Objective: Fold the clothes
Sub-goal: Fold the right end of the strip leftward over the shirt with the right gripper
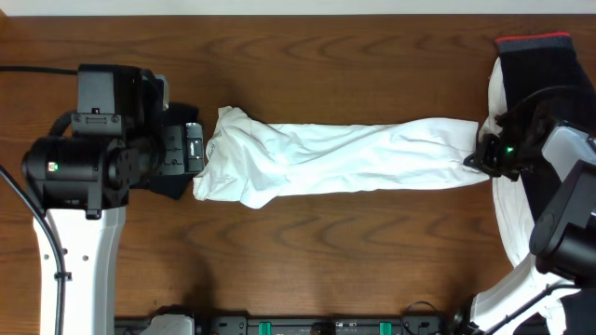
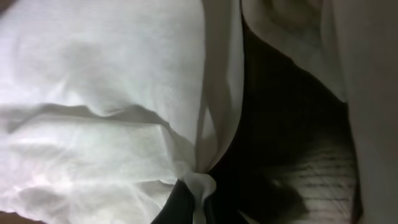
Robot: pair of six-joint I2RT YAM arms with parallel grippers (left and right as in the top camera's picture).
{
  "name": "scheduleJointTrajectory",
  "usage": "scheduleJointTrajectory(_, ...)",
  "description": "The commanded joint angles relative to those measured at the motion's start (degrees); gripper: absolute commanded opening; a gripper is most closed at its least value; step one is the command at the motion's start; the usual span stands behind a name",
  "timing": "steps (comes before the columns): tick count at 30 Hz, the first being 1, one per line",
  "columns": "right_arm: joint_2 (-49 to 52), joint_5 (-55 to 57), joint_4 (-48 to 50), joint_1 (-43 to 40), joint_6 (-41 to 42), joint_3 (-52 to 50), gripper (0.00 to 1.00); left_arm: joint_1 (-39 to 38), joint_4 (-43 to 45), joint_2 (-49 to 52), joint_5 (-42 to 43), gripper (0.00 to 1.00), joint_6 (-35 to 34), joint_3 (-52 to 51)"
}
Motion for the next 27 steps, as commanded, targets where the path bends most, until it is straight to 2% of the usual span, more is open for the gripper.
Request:
scheduleJointTrajectory(1, -6.5, 1.0, 0.0, 0.3, 3.0, 1.3, 0.01, 0.3, -0.2, -0.2, -0.1, 0.98, -0.1, 0.7)
scheduleJointTrajectory(5, -14.5, 8.0, -1.5, 0.0, 5.3, 1.8, 0.01, 0.3, -0.2, -0.2, -0.1, 0.98, -0.1, 0.7)
scheduleJointTrajectory(13, -24.7, 4.8, -3.0, 4.6, 5.2, 2.0, 0.01, 0.3, -0.2, -0.2, -0.1, 0.98, -0.1, 0.7)
scheduleJointTrajectory(20, -23.7, 4.3, -2.3, 20.0, 5.3, 2.0, 0.01, 0.3, -0.2, -0.2, -0.1, 0.98, -0.1, 0.7)
scheduleJointTrajectory(27, -19.9, 4.7, 4.5, 37.6, 8.3, 2.0, 0.01, 0.3, -0.2, -0.2, -0.1, 0.98, -0.1, 0.7)
